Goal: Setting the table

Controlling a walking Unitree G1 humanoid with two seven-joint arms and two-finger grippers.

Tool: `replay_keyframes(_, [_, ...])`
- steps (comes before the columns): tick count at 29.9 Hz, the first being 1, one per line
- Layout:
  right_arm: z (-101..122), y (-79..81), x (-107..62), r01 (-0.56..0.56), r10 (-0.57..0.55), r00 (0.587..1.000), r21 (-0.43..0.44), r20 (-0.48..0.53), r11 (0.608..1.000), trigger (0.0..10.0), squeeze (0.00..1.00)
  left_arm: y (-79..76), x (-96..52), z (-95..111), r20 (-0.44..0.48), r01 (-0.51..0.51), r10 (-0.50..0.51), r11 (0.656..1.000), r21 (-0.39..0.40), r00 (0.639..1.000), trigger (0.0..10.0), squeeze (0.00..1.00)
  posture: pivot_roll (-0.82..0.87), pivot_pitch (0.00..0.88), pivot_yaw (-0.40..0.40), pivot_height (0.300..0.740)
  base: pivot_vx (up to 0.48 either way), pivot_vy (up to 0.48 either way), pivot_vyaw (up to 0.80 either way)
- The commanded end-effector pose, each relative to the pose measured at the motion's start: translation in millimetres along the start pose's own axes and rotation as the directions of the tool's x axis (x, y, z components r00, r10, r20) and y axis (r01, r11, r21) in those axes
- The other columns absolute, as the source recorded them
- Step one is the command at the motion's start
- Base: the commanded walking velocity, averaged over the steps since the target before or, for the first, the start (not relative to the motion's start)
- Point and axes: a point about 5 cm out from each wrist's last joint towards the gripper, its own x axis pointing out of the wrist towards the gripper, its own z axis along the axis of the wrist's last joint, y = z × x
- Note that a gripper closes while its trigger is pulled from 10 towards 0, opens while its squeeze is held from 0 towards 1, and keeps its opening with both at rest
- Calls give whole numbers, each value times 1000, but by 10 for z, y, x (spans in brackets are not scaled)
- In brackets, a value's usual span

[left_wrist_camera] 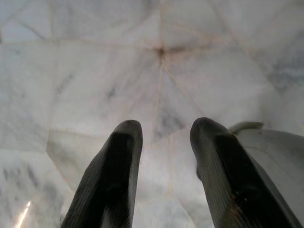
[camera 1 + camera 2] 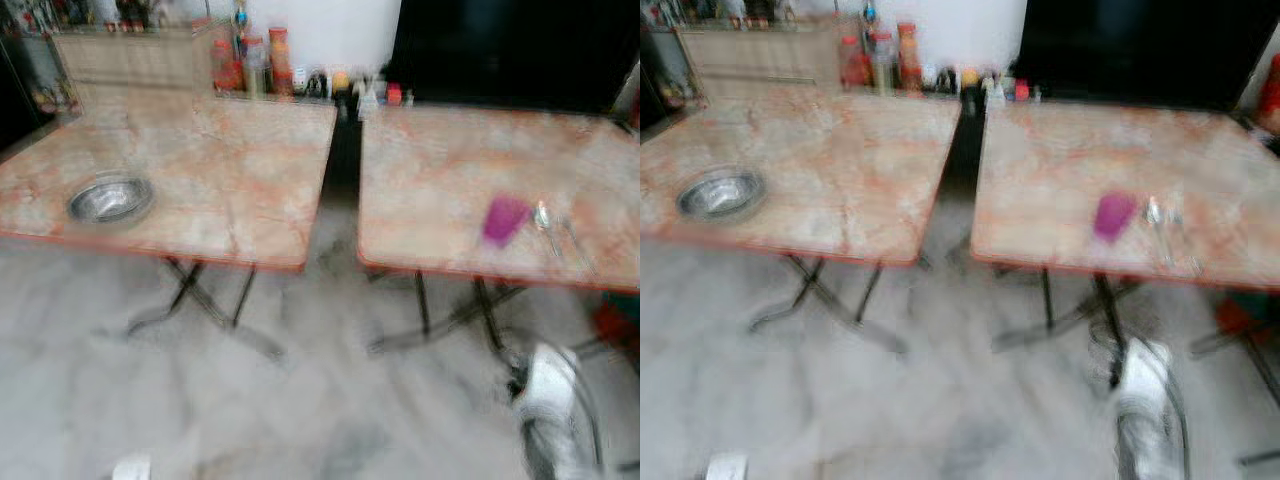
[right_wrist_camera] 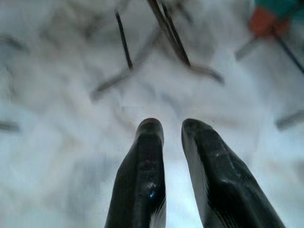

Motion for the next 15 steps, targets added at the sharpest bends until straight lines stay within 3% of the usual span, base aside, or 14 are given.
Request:
replay_keyframes(1, [-52, -81, -2, 13, -14, 999, -14, -43, 1000, 10000, 0, -33, 10, 24, 0, 11, -11, 1000, 6, 1000, 10000, 0, 8, 0, -12, 732, 0, -480, 0])
replay_keyframes(2, [-176, -110, -21, 16, -18, 995, -27, -95, 1000, 10000, 0, -36, 8, 18, 0, 11, -11, 1000, 6, 1000, 10000, 0, 13, 0, -15, 732, 0, -480, 0])
replay_keyframes(12, [-413, -89, -75, 24, -22, 985, 9, -171, 1000, 10000, 0, -40, 5, 5, -2, 11, -11, 1000, 8, 1000, 10000, 0, 19, 0, -17, 732, 0, -480, 0])
replay_keyframes(15, [-447, -83, -83, 34, -28, 983, 29, -182, 999, 10000, 0, -42, 3, -12, -14, 11, -11, 1000, -2, 1000, 10000, 0, 20, 0, -20, 732, 0, 0, 0])
